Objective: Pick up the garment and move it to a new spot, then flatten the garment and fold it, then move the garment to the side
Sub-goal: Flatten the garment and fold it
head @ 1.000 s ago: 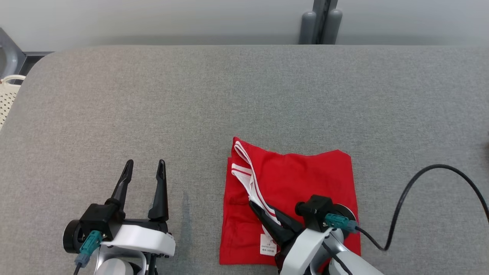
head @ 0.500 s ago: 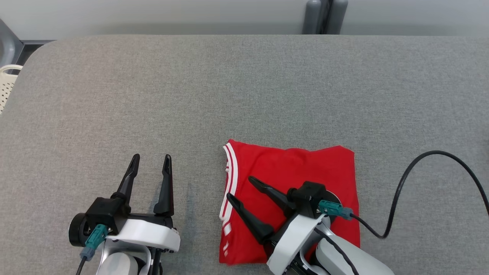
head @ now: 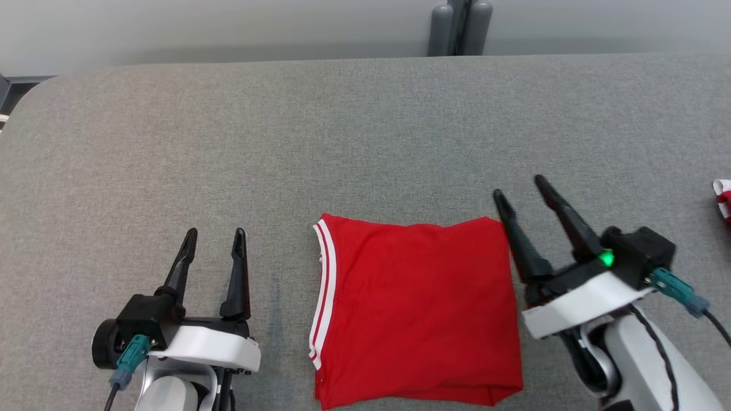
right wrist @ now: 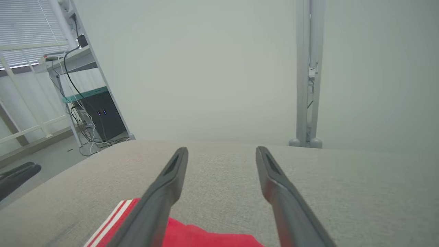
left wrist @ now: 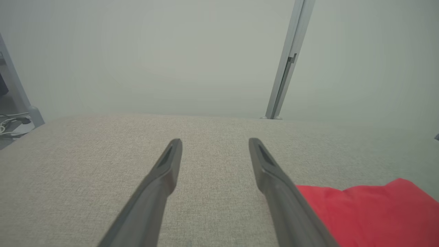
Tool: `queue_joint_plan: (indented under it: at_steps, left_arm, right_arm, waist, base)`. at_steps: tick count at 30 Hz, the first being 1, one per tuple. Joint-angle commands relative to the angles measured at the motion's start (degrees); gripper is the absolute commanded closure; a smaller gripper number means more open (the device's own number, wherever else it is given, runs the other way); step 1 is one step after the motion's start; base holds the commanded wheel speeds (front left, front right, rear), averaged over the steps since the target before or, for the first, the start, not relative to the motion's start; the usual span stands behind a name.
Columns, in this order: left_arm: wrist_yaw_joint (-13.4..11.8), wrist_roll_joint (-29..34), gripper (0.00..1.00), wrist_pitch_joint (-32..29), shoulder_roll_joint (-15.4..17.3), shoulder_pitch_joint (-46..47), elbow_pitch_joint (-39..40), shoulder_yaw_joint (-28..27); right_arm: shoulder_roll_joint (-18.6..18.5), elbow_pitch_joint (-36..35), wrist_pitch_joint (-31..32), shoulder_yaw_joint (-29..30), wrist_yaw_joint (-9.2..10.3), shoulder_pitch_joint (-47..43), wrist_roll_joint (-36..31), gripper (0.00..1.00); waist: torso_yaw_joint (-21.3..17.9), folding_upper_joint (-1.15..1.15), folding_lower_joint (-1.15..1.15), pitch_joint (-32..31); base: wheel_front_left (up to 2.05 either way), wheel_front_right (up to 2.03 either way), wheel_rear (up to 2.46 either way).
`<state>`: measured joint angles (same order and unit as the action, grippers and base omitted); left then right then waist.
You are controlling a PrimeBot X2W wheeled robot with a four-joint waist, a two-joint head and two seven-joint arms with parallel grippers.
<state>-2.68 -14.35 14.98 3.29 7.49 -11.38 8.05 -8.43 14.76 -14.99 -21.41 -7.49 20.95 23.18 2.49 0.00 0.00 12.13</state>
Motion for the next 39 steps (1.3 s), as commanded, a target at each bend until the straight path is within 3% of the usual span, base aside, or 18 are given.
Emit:
queue_joint_plan:
  at_steps: [1,7,12,25,39]
  left_arm:
    - [-0.35,0.25,0.0,0.26,0.45,0.04,0.32,-0.5]
    - [-0.87,0.68,0.0,0.26,1.18,-0.98,1.99,-2.2]
    - [-1.14,0.79,0.0,0.26,2.1,-2.71,3.38,-3.12]
    - [-2.3,1.24,0.0,-2.07,4.75,-10.88,5.62,-3.39]
    - [-3.4,0.07,0.0,-4.84,6.33,-16.41,7.41,-4.1]
  right_arm:
    - [-0.87,-0.68,-0.19,1.6,-0.02,-1.57,-1.13,0.0]
    - [-2.39,-4.21,-0.19,12.86,-0.02,-9.47,-4.89,0.0]
    - [-2.27,-6.72,1.04,18.18,-0.02,-14.07,-6.67,0.0]
    - [-2.32,-12.53,6.89,21.3,-0.02,-23.04,-9.21,0.0]
    - [0.18,-16.07,9.8,24.25,-0.02,-29.98,-10.35,0.0]
  waist:
    - [-0.3,0.0,0.0,-0.23]
    - [-1.36,0.0,0.0,-1.67]
    - [-2.12,0.0,0.0,-3.81]
    - [-2.98,0.0,0.0,-12.2]
    - [-2.59,0.0,0.0,-15.79]
  base:
    - [0.0,0.0,0.0]
    - [0.0,0.0,0.0]
    - [0.0,0.0,0.0]
    - [0.0,0.0,0.0]
    - [0.0,0.0,0.0]
